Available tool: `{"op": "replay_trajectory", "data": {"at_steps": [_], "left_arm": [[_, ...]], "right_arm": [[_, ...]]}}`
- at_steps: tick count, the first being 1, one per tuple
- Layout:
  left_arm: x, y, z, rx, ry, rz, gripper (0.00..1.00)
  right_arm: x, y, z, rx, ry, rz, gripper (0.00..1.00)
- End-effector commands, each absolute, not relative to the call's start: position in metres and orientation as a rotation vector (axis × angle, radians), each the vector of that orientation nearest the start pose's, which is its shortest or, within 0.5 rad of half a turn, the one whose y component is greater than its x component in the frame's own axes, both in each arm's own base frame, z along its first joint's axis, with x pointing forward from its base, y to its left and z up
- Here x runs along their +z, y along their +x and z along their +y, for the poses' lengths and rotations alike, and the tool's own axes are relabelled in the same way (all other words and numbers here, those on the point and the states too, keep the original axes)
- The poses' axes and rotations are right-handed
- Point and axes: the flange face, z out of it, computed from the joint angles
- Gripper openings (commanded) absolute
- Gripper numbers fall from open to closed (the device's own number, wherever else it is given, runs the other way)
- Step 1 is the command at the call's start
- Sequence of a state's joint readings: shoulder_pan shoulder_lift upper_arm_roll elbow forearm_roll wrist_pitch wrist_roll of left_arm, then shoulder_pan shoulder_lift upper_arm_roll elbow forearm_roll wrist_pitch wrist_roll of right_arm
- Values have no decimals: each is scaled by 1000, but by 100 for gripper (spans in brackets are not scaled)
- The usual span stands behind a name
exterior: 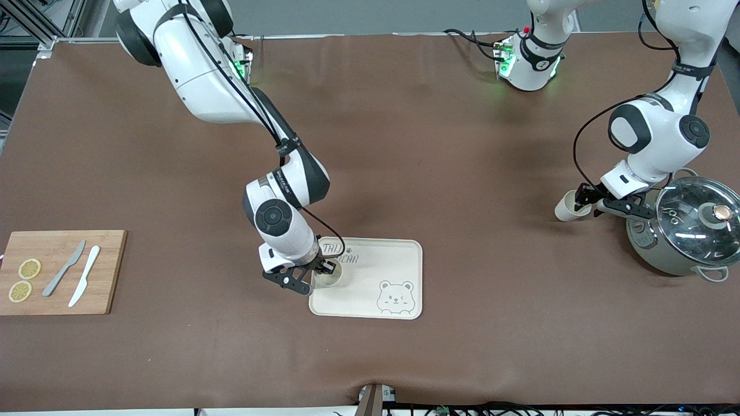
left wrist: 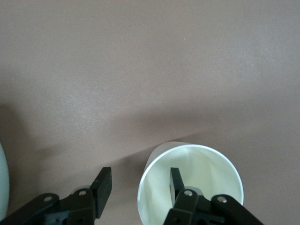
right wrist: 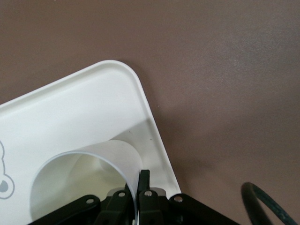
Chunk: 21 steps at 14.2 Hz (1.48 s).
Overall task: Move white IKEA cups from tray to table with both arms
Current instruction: 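Close the right gripper on the rim of the second cup, then carry the cup toward the cutting board while the left gripper releases its cup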
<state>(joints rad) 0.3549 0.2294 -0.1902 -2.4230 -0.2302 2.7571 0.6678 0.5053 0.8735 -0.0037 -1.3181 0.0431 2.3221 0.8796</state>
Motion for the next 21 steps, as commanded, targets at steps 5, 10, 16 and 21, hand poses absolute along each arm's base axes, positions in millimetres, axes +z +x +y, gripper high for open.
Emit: {"op": "replay_trajectory", "data": {"at_steps": [5, 10, 16, 21], "left_arm": [[244, 495, 89, -299, -3176, 469, 58], [266, 491, 85, -252, -3202, 471, 59], [331, 484, 83, -227, -3221, 464, 59], [415, 491, 79, -238, -3251, 382, 59]], "right_arm": [[241, 666, 372, -140, -2955, 623, 0], [318, 657, 362, -37, -3006, 621, 0], [450, 648, 268, 123, -3088, 398, 0], [509, 643, 168, 215, -3114, 199, 0]]}}
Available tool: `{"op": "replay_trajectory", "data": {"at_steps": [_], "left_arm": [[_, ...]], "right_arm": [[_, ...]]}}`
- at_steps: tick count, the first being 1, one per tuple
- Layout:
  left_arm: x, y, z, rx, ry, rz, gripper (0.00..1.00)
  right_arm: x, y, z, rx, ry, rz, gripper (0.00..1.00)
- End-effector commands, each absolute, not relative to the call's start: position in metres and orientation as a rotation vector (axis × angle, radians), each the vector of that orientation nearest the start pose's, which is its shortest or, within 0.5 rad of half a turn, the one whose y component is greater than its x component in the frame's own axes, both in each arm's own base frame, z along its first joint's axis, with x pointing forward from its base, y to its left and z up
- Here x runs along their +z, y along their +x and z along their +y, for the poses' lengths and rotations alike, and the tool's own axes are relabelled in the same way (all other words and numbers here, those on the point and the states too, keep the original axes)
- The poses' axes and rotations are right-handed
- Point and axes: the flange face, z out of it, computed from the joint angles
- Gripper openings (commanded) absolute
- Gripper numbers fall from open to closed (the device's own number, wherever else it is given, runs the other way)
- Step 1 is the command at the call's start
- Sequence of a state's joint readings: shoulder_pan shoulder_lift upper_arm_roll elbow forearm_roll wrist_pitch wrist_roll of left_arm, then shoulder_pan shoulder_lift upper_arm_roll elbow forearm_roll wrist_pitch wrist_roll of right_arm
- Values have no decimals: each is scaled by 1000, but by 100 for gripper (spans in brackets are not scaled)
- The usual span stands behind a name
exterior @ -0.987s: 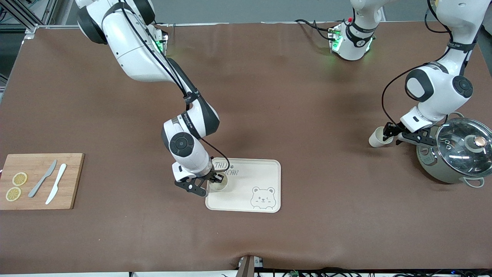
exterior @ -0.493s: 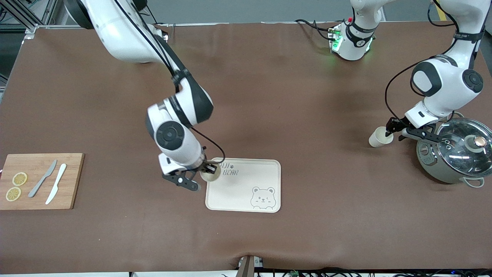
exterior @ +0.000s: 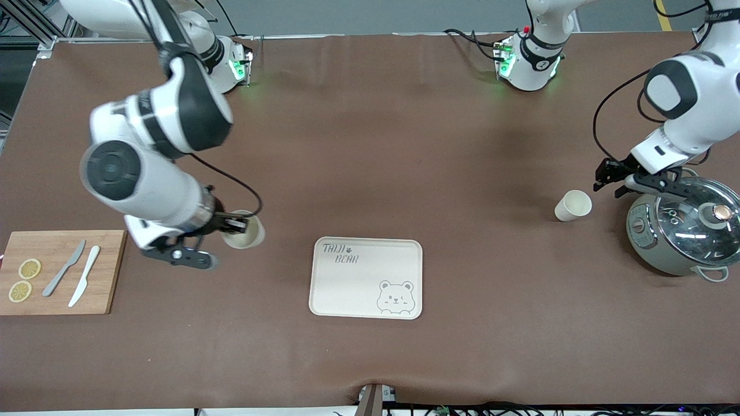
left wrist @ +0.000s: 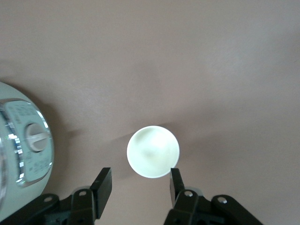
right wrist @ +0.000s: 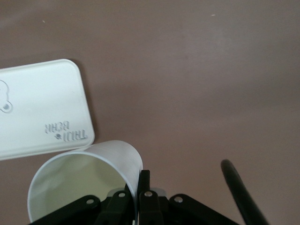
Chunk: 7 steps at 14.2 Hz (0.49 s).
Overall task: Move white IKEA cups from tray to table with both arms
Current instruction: 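Carry the cup toward the cutting board while the left gripper releases its cup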
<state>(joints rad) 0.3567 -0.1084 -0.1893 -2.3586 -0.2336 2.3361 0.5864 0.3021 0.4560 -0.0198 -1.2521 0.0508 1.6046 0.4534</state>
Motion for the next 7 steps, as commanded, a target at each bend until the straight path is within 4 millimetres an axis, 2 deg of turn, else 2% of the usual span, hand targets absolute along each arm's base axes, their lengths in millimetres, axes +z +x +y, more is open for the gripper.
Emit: {"op": "replay_trajectory", "data": {"at_steps": [1, 3, 5, 6, 7], "left_arm": [[431, 495, 79, -210, -3272, 359, 59], [464, 504, 76, -182, -3293, 290, 59], [492, 513, 63, -184, -3303, 184, 59], [504, 518, 52, -196, -3305, 148, 59], [515, 525, 32, -202, -3306, 139, 58]], "right_arm": [[516, 641, 148, 236, -3118, 159, 0], [525, 634, 110, 262, -3119, 81, 0], [525, 628, 72, 264, -3125, 11, 0], [523, 625, 56, 246, -3139, -11, 0], [518, 622, 44, 215, -3142, -36, 0]]}}
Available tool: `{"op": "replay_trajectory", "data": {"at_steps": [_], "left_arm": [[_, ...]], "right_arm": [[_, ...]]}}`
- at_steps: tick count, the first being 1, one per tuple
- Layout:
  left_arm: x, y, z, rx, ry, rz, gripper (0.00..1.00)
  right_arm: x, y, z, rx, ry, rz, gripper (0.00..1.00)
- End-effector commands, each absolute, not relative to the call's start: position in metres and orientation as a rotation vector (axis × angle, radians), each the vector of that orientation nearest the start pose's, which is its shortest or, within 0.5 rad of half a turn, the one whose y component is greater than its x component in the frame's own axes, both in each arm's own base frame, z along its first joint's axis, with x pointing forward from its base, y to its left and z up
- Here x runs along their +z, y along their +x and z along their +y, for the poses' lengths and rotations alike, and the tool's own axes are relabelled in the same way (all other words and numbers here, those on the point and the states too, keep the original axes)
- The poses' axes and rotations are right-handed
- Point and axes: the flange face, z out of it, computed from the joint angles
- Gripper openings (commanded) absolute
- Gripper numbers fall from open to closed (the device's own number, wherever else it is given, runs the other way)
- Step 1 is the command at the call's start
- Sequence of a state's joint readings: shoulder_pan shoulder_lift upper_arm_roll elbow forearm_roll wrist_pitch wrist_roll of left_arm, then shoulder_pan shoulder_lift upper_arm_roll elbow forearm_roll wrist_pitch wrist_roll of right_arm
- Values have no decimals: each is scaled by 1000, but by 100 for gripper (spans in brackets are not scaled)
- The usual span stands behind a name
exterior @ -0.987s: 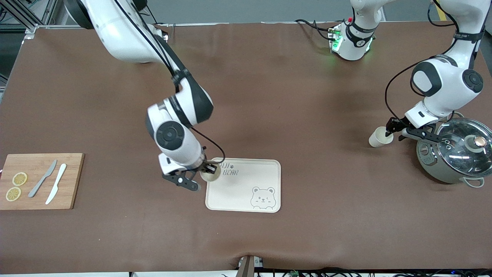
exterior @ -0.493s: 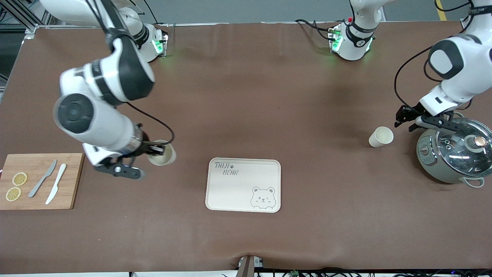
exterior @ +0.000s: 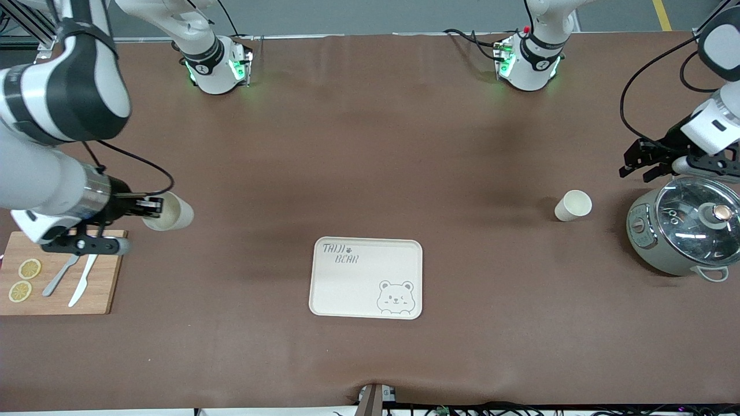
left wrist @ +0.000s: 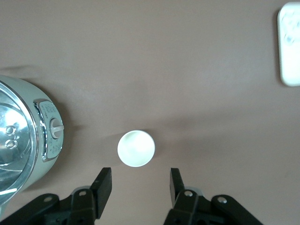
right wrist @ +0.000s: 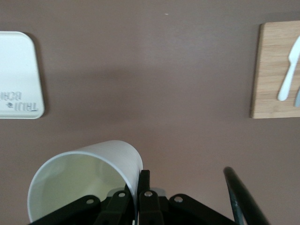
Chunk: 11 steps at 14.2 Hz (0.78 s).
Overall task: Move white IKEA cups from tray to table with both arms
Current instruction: 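Carry the cup toward the cutting board while the left gripper releases its cup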
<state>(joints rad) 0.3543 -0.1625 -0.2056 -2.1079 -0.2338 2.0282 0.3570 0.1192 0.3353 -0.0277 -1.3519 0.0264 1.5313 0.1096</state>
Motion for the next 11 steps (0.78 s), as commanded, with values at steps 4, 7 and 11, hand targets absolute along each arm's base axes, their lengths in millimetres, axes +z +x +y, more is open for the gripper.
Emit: {"op": "replay_trajectory", "data": {"at_steps": [4, 7, 11], "left_arm": [[556, 540, -24, -191, -3259, 13, 60], [583, 545, -39, -152, -3273, -8, 100], [608, 547, -43, -229, -3253, 3, 100]], "right_arm": [[462, 606, 14, 75, -3139, -66, 0], [423, 600, 4, -5, -3140, -77, 0], [377, 592, 3, -111, -3143, -98, 0]]}}
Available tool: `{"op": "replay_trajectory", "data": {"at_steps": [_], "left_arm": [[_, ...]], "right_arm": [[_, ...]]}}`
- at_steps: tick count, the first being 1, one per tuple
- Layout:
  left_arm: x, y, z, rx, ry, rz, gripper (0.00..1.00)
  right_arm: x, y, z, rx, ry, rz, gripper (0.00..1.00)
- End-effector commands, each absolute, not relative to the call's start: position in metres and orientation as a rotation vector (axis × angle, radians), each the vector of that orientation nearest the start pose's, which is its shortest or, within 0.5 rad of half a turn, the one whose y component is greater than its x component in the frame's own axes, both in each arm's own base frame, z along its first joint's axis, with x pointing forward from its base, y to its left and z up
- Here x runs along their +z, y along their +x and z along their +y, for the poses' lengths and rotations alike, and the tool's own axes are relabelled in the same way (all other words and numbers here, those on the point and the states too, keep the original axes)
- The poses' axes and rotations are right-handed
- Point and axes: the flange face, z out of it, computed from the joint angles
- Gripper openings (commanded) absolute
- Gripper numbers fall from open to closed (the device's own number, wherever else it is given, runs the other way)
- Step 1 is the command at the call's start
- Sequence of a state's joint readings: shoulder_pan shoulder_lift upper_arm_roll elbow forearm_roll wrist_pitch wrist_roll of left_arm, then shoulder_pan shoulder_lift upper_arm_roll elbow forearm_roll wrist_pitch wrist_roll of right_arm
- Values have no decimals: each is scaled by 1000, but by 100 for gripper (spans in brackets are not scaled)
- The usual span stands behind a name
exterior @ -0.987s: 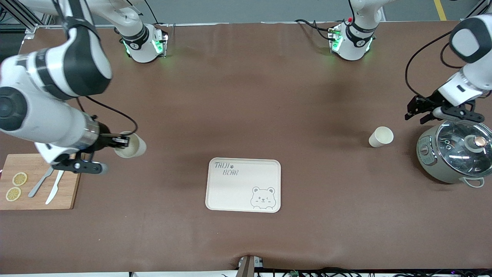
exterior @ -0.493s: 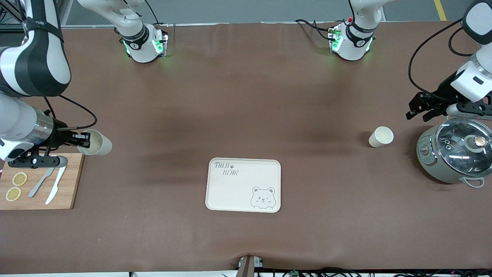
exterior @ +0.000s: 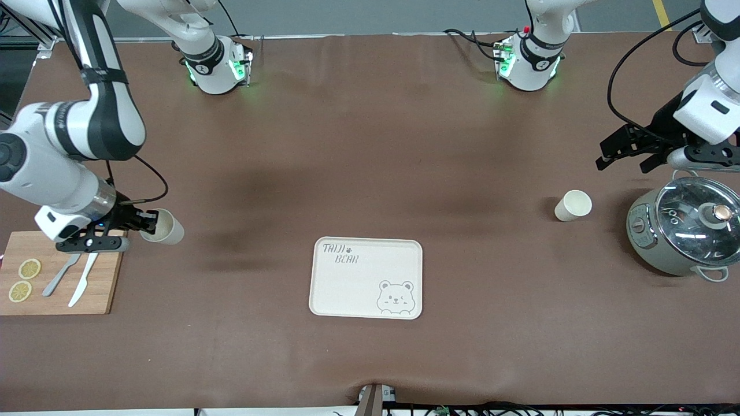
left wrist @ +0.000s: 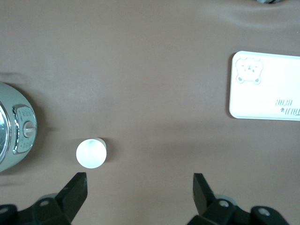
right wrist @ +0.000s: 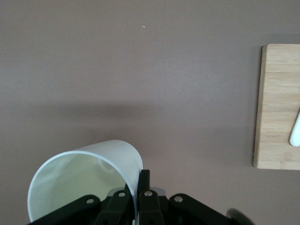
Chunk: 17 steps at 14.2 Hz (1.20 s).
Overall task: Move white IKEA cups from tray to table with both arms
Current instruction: 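Carry the cup toward the cutting board while the left gripper releases its cup, then lower the cup beside the cutting board and open the right gripper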
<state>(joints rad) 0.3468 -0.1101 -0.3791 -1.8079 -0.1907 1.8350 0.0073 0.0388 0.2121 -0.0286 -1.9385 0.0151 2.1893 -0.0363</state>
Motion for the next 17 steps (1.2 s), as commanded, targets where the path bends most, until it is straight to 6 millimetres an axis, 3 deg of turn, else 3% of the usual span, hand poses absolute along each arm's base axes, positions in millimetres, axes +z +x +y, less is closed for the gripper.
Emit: {"op": "replay_trajectory", "data": {"at_steps": [1, 3, 6, 8, 12, 17], "left_arm": [[614, 550, -42, -245, -3249, 0, 100], [629, 559, -45, -225, -3255, -30, 100], [643, 568, -84, -185, -3208, -43, 100], [639, 569, -98, -170, -3213, -39, 100], [641, 572, -105, -179, -3212, -56, 100], [634, 577, -101, -167, -3199, -35, 100]], "right_arm": [[369, 592, 1, -130, -3145, -135, 0], [348, 590, -14, -166, -3148, -116, 0], [316, 594, -19, -185, -3149, -122, 0], [295, 596, -18, -202, -3148, -120, 0], [250, 598, -17, -195, -3148, -121, 0], [223, 600, -14, -234, -3147, -125, 0]]}}
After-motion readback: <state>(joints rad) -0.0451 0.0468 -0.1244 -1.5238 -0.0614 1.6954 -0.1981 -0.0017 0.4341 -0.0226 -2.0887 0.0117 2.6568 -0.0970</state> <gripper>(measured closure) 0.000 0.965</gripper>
